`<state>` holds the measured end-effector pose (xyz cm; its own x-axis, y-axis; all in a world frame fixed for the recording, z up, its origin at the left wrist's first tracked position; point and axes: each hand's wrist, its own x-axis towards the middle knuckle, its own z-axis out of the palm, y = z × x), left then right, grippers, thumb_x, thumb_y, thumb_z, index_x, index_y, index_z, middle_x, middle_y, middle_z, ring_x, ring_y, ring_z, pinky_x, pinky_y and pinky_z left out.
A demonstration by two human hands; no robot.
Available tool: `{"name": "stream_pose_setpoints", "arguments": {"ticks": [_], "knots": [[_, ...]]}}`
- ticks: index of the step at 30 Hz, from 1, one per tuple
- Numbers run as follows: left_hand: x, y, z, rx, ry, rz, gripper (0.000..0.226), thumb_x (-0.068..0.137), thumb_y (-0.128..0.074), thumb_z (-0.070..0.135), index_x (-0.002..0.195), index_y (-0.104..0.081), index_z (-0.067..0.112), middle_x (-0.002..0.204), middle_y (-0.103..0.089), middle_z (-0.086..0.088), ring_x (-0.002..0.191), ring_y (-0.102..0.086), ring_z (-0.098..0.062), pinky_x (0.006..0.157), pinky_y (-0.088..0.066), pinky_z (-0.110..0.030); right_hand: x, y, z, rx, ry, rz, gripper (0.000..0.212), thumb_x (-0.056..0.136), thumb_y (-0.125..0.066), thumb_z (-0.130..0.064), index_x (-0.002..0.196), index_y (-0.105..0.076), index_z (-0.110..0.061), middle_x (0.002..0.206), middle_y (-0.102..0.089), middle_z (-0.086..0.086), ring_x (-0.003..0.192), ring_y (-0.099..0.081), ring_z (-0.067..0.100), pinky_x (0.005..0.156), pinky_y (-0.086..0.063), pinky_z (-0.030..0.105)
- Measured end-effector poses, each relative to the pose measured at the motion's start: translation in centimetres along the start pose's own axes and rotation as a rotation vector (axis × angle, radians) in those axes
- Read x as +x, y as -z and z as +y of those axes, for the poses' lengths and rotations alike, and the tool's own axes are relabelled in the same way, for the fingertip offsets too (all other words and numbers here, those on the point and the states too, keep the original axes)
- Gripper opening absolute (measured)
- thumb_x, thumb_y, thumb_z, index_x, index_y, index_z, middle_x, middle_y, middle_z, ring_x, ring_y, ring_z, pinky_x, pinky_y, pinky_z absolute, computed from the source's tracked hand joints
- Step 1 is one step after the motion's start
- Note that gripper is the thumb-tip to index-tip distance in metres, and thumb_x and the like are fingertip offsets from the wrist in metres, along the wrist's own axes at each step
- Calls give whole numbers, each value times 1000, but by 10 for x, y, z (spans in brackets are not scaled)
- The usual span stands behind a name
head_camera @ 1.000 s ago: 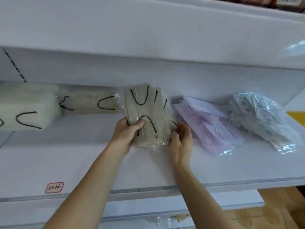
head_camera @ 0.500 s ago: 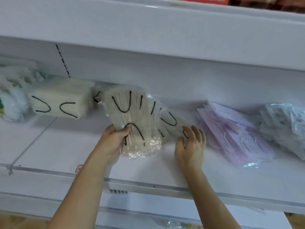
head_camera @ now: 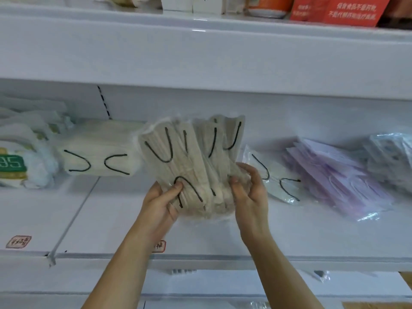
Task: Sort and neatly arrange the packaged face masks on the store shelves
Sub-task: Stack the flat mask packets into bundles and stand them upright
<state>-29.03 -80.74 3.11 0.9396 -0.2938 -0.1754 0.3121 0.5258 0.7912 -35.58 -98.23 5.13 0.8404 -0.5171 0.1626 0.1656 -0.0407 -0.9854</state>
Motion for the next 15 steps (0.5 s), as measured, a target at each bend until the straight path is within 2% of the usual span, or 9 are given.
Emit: {"name": "stream_pose_setpoints", "arguments": {"ticks": [2, 4, 6, 9, 11, 13, 15], "knots": [[1, 9, 8, -9, 19, -14, 57, 83, -61, 3, 139, -54, 4, 132, -68, -17, 124, -64, -33, 107, -51, -49, -1, -11, -3, -110, 110, -14, 29, 99, -59, -1, 115, -64, -25, 99, -73, -9, 91, -69, 10, 80, -54, 25], [2, 15, 13, 0, 29, -24, 62, 79, -69, -1, 139, -54, 3, 133, -67, -19, 124, -64, -33, 109, -48, -50, 0, -16, -5, -229, 159, -77, 32, 98, -57, 0, 114, -63, -26, 100, -72, -12, 93, -68, 11, 82, -55, 29], [2, 21, 15, -18, 54, -37, 64, 76, -75, -5, 136, -57, 5, 133, -67, -18, 121, -66, -31, 105, -52, -47, 5, -15, -7, -301, 173, -136, 29, 96, -56, -6, 116, -61, -26, 101, -71, -11, 93, -67, 13, 84, -54, 34], [0, 22, 13, -138, 144, -76, 55, 78, -71, 9, 133, -64, 10, 134, -67, -15, 124, -65, -31, 108, -48, -52, 9, -15, -18, -372, 169, -278, 26, 95, -52, -20, 118, -59, -30, 103, -71, -11, 95, -66, 14, 84, -52, 33], [-1, 20, 11, -215, 224, -102, 59, 80, -71, 15, 139, -61, 13, 138, -65, -14, 126, -64, -31, 105, -50, -53, 13, -17, -24, -427, 136, -358, 21, 98, -51, -26, 117, -60, -30, 107, -72, -11, 101, -66, 12, 88, -52, 36], [-2, 18, 10, -272, 281, -131, 64, 82, -71, 20, 144, -55, 13, 141, -63, -14, 128, -62, -32, 99, -56, -51, 12, -19, -30, -412, 105, -382, 22, 102, -51, -32, 121, -61, -28, 112, -73, -8, 108, -67, 15, 93, -54, 40], [-3, 17, 8, -315, 326, -163, 64, 84, -70, 22, 145, -54, 11, 142, -62, -16, 130, -60, -34, 103, -52, -51, 4, -21, -32, -295, 95, -408, 25, 107, -50, -32, 128, -61, -24, 119, -72, -5, 115, -67, 14, 94, -54, 31]]}}
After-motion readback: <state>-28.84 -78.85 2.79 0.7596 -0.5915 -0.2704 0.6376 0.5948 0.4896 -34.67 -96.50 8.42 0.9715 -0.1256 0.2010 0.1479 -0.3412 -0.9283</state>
